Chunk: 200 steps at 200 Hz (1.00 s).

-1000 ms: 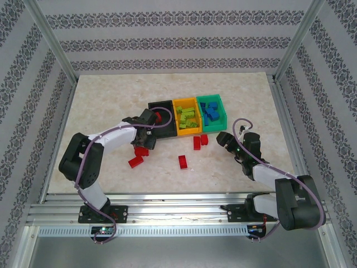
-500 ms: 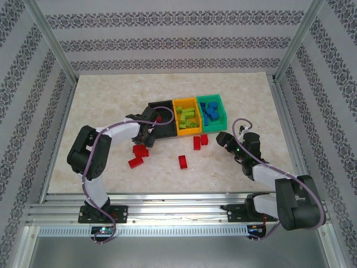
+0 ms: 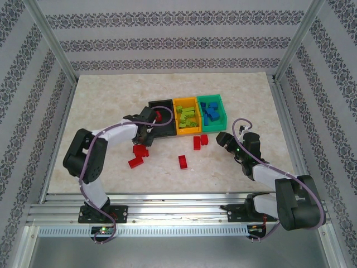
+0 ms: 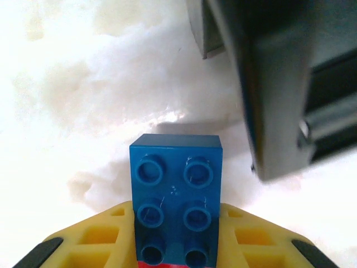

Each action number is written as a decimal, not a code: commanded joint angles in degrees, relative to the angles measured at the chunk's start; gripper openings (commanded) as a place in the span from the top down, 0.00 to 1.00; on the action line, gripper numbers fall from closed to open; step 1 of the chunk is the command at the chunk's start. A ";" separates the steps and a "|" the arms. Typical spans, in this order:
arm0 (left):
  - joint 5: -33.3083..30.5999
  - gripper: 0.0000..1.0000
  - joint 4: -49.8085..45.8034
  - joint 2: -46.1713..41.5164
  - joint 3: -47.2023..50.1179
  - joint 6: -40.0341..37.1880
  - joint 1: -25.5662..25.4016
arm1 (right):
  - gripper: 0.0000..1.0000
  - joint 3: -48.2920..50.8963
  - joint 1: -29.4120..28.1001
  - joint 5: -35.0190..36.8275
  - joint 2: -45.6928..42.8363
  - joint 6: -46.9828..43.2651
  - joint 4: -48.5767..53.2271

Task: Sort the legos into containers by color
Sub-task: Pick up the lego from the center of the table, then place the lego in the container.

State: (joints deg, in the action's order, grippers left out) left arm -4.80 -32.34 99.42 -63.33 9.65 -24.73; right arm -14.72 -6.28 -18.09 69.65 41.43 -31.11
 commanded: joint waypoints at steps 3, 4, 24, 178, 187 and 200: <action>-1.09 0.73 -1.99 -8.25 1.84 1.66 0.52 | 0.26 -0.88 -0.72 -0.15 0.38 -1.18 -0.63; -1.14 0.73 -2.05 -8.57 1.91 1.72 0.54 | 0.26 -0.90 -0.74 -0.17 0.39 -1.13 -0.71; -0.22 0.73 -2.62 -14.19 3.07 2.97 0.51 | 0.26 -0.99 -0.79 -0.92 1.01 -0.74 -1.53; 9.36 0.75 1.33 20.16 -45.64 7.74 -15.22 | 0.26 -0.24 4.17 -4.38 6.25 3.80 -6.78; 9.42 0.75 -2.20 25.05 -53.00 6.76 -15.49 | 0.26 -0.06 4.16 -3.80 5.65 3.40 -6.27; 9.59 0.75 -6.90 31.68 -63.00 5.82 -16.02 | 0.26 -0.04 4.19 -3.71 4.78 3.25 -5.96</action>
State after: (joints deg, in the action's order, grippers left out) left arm 3.90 -28.77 122.52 -112.86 18.79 -40.12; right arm -14.96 -2.72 -21.52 76.55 44.84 -35.44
